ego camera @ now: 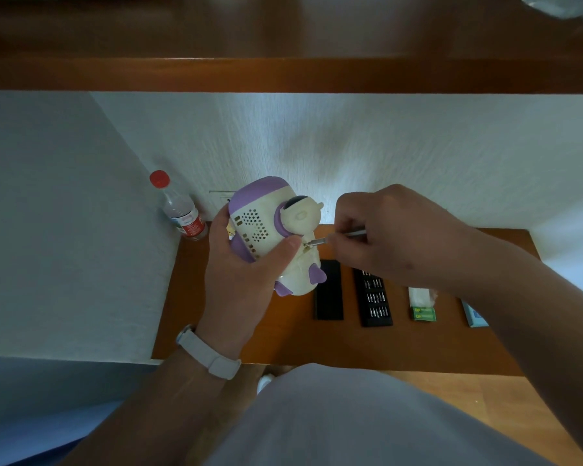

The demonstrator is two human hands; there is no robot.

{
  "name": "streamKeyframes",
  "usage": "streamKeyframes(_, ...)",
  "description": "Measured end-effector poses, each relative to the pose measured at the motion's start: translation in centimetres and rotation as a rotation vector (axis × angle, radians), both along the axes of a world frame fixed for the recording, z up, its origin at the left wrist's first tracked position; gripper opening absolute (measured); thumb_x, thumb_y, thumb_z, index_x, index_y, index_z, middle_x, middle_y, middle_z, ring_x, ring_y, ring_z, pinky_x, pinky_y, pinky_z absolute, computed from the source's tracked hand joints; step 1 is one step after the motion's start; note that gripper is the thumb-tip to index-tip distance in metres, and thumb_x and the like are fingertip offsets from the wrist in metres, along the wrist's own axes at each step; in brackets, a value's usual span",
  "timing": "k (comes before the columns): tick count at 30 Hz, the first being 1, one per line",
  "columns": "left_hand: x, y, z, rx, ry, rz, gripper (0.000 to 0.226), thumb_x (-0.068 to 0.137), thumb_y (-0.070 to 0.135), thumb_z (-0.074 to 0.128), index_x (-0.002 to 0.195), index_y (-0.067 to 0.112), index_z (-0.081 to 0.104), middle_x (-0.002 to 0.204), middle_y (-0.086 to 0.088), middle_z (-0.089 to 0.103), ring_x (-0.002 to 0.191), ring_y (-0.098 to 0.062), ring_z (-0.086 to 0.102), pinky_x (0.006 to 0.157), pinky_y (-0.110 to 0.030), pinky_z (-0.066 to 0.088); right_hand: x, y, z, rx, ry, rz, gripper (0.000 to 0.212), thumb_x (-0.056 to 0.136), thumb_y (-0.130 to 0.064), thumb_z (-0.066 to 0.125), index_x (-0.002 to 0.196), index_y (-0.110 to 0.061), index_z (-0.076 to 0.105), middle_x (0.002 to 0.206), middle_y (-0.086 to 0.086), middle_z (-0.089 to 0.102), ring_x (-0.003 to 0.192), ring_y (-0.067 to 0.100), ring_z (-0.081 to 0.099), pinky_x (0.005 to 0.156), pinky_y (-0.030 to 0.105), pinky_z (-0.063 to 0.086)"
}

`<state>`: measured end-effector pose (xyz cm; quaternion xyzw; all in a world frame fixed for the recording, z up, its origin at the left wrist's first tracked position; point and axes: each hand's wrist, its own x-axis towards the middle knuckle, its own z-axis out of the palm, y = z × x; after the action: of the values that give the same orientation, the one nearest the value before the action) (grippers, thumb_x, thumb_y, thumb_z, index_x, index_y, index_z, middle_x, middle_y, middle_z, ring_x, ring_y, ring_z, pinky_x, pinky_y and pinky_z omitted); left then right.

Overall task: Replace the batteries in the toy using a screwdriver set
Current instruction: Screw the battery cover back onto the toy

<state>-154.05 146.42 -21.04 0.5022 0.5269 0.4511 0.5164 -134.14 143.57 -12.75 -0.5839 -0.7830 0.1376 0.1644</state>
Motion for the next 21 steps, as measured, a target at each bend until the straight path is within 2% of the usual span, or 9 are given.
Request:
streamKeyframes(4, 0.2, -0.2, -0.1, -0.006, -0.023, -0.001, 0.092, 0.063, 0.036, 0.084, 0.144, 0.024, 0.043, 0.113, 0.016, 0.069, 0.105, -0.012, 0.071, 0.067, -0.031, 0.063, -0.2, -0.3, 0.2, -0.032, 0.057, 0.015, 0.01, 0.08, -0.032, 0.058, 0.085, -0.024, 0.054, 0.056, -0.004, 0.056, 0.046, 0.014, 0.05, 0.045, 0.034, 0.046)
streamKeyframes(7, 0.1, -0.2, -0.2, -0.018, -0.028, -0.001, 0.092, 0.063, 0.038, 0.084, 0.144, 0.029, 0.042, 0.111, 0.021, 0.069, 0.106, -0.009, 0.07, 0.071, -0.035, 0.064, -0.2, -0.5, 0.1, -0.045, 0.042, 0.029, 0.007, 0.08, -0.027, 0.054, 0.084, -0.023, 0.049, 0.058, -0.005, 0.055, 0.047, 0.013, 0.049, 0.047, 0.037, 0.047)
streamKeyframes(10, 0.1, -0.2, -0.2, -0.026, -0.02, 0.011, 0.091, 0.063, 0.039, 0.084, 0.143, 0.03, 0.043, 0.113, 0.02, 0.069, 0.107, -0.01, 0.07, 0.075, -0.041, 0.065, 0.0, -0.4, 0.0, -0.059, 0.024, 0.011, 0.014, 0.085, -0.018, 0.061, 0.084, -0.024, 0.049, 0.057, -0.009, 0.054, 0.048, 0.009, 0.049, 0.049, 0.037, 0.048)
streamKeyframes(13, 0.2, -0.2, -0.2, -0.017, 0.003, 0.019, 0.092, 0.062, 0.042, 0.083, 0.143, 0.032, 0.042, 0.115, 0.019, 0.067, 0.108, -0.01, 0.069, 0.078, -0.043, 0.064, 0.3, -0.3, 0.1, -0.077, -0.007, 0.008, 0.009, 0.085, -0.027, 0.061, 0.086, -0.018, 0.056, 0.059, -0.008, 0.056, 0.049, 0.009, 0.05, 0.049, 0.034, 0.047)
streamKeyframes(16, 0.2, -0.2, -0.2, -0.016, 0.003, 0.015, 0.092, 0.062, 0.042, 0.083, 0.144, 0.031, 0.042, 0.12, 0.014, 0.066, 0.11, -0.012, 0.069, 0.078, -0.041, 0.064, 0.6, -0.1, -0.1, -0.074, -0.045, 0.014, 0.019, 0.086, -0.035, 0.056, 0.083, -0.017, 0.061, 0.054, -0.007, 0.053, 0.043, 0.009, 0.044, 0.043, 0.023, 0.035)
streamKeyframes(18, 0.2, -0.1, -0.2, -0.014, 0.002, 0.012, 0.092, 0.062, 0.042, 0.082, 0.144, 0.029, 0.042, 0.12, 0.014, 0.066, 0.11, -0.012, 0.069, 0.075, -0.038, 0.064, 0.7, 0.1, -0.3, -0.07, -0.065, 0.025, 0.026, 0.085, -0.039, 0.052, 0.079, -0.017, 0.062, 0.051, -0.006, 0.05, 0.04, 0.009, 0.04, 0.042, 0.021, 0.029)
streamKeyframes(21, 0.4, 0.1, -0.4, -0.005, 0.009, 0.012, 0.094, 0.061, 0.045, 0.081, 0.145, 0.028, 0.041, 0.118, 0.016, 0.066, 0.108, -0.01, 0.069, 0.071, -0.029, 0.063, 0.8, 0.1, -0.5, -0.089, 0.001, 0.012, 0.029, 0.082, -0.042, 0.049, 0.085, -0.017, 0.063, 0.053, -0.002, 0.055, 0.042, 0.012, 0.045, 0.042, 0.026, 0.036)
